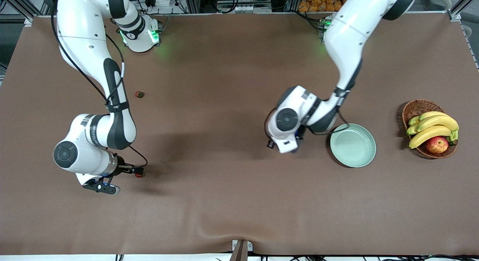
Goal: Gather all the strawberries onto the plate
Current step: 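Place the strawberry on the plate while the right gripper grasps another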
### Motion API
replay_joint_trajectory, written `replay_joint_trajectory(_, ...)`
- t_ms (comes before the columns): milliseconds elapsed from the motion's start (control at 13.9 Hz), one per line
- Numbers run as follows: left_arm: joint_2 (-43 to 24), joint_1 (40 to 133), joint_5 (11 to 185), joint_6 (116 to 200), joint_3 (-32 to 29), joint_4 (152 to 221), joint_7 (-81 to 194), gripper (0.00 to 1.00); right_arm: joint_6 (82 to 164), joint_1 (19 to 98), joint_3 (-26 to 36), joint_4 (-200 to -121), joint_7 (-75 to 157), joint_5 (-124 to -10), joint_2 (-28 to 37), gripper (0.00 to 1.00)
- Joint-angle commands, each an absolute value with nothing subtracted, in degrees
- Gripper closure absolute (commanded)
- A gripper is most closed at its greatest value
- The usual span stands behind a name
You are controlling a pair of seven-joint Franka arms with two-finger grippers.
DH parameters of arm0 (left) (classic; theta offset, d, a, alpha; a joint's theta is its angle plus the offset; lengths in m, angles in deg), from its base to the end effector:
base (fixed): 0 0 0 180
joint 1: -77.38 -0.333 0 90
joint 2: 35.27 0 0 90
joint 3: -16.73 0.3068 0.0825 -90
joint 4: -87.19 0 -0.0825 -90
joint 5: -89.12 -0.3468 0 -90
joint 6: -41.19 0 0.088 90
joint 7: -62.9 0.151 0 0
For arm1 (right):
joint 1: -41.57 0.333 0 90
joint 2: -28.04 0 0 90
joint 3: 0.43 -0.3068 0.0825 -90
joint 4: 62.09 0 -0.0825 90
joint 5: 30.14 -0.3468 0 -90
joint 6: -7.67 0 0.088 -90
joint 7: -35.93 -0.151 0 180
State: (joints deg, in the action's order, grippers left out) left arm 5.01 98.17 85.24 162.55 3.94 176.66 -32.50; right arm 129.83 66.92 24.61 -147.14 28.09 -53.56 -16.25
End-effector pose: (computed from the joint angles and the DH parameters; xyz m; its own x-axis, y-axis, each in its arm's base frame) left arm 0.5505 -0.3412 0.2019 0.4634 0.8827 -0.0783 0.8722 -0.4699 -0.1361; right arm 0.6687 0.0767 0.2120 0.9666 -0.2516 -0.0480 -0.2531 -0.9670 -0.0277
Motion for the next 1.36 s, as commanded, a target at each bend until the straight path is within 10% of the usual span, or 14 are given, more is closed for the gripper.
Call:
replay_joint_trajectory(0,-1.6,91.2,84.0,156.5,3.5,178.2,-20.5,1.0,130.7,66.5,24.3,-145.3,25.6,-54.6,-18.4,0.0)
replay_joint_trajectory(574,-0.8,73.5,80.1,149.8,3.5,178.7,12.3,0.95,133.0,66.4,24.2,-145.3,24.3,-54.8,-21.3,0.0)
replay_joint_trajectory(790,0.8,72.5,79.1,150.4,3.5,178.5,13.2,0.51,134.1,66.4,24.2,-145.2,24.3,-54.8,-22.0,0.0)
replay_joint_trajectory(934,0.3,71.2,79.1,150.4,3.5,178.2,13.3,0.0,134.1,66.4,24.2,-145.2,24.3,-54.8,-22.2,0.0)
replay_joint_trajectory(1005,-0.5,71.1,79.3,150.1,3.4,178.0,13.8,0.0,134.1,66.4,24.2,-145.2,24.3,-54.8,-22.2,0.0)
replay_joint_trajectory(1077,-2.2,71.2,79.8,149.8,3.4,177.9,14.1,0.0,134.1,66.5,24.2,-145.2,24.3,-54.8,-22.2,0.09)
replay_joint_trajectory(1293,-9.1,71.5,79.9,147.0,2.6,177.9,14.1,0.0,134.1,66.5,24.1,-145.2,24.7,-54.8,-22.2,0.76)
